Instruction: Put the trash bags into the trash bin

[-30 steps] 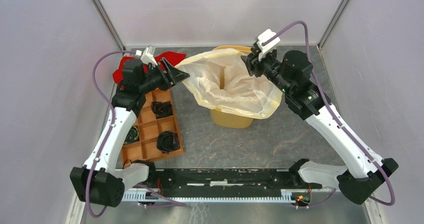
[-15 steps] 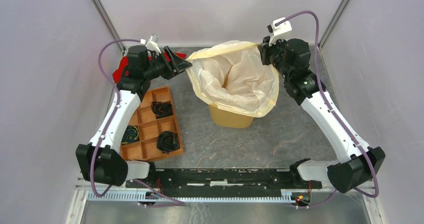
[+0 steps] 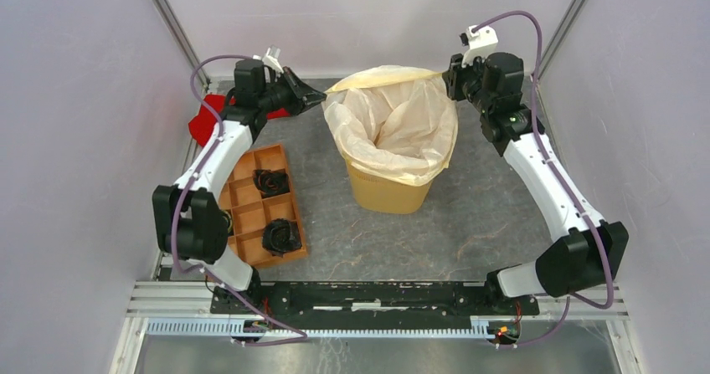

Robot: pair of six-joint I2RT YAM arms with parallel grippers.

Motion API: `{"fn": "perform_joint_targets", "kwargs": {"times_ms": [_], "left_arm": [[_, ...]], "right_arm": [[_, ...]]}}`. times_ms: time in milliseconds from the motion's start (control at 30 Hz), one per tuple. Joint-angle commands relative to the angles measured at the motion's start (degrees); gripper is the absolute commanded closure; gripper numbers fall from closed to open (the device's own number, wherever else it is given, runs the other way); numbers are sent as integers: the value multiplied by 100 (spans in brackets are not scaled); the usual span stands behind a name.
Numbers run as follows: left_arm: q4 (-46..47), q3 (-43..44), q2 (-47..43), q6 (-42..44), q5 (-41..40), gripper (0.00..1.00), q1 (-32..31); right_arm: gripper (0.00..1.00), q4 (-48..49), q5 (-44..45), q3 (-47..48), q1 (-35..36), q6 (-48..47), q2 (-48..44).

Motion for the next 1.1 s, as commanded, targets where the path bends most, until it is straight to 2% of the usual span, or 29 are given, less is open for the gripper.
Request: {"fn": "perform_joint_targets", "kwargs": {"times_ms": [0, 67, 167, 267, 467, 533, 600, 667, 733, 867, 900, 1000, 1067], "left_arm": [[542, 505, 197, -368, 177, 90, -46], [660, 531, 227, -379, 174, 88, -78], [668, 505, 191, -276, 122, 80, -89], [345, 484, 15, 114, -67, 77, -101], [-140, 205, -803, 881, -776, 87, -200], [-353, 191, -1073, 1256, -1222, 77, -381], [-582, 198, -1270, 1526, -1593, 66, -526], [-659, 196, -1349, 1596, -1671, 59, -550], [-761, 299, -1271, 1607, -1648, 57, -550], [-792, 486, -1040, 1510, -1445, 53, -619], [-820, 533, -1015, 1502, -1453, 49, -639], [-938, 556, -1074, 1533, -1593, 33, -665], [-1273, 705, -1012, 1530, -1709, 28, -658]], "right_arm": [[69, 237, -246, 427, -154, 62, 212], [71, 224, -292, 481, -196, 65, 332], [78, 206, -413, 531, -236, 99, 464], [84, 94, -556, 572, -249, 92, 464], [90, -102, -514, 478, -246, 103, 150], [78, -148, -478, 446, -248, 98, 32], [54, -281, -483, 464, -249, 43, -82], [36, -362, -584, 488, -248, -46, -208], [27, -325, -807, 485, -246, -160, -350], [5, -451, -977, 622, 19, -1266, -470], [2, -530, -927, 711, 163, -1619, -449], [2, -702, -881, 921, 621, -2488, -302], [2, -692, -865, 980, 841, -2875, -177]]}}
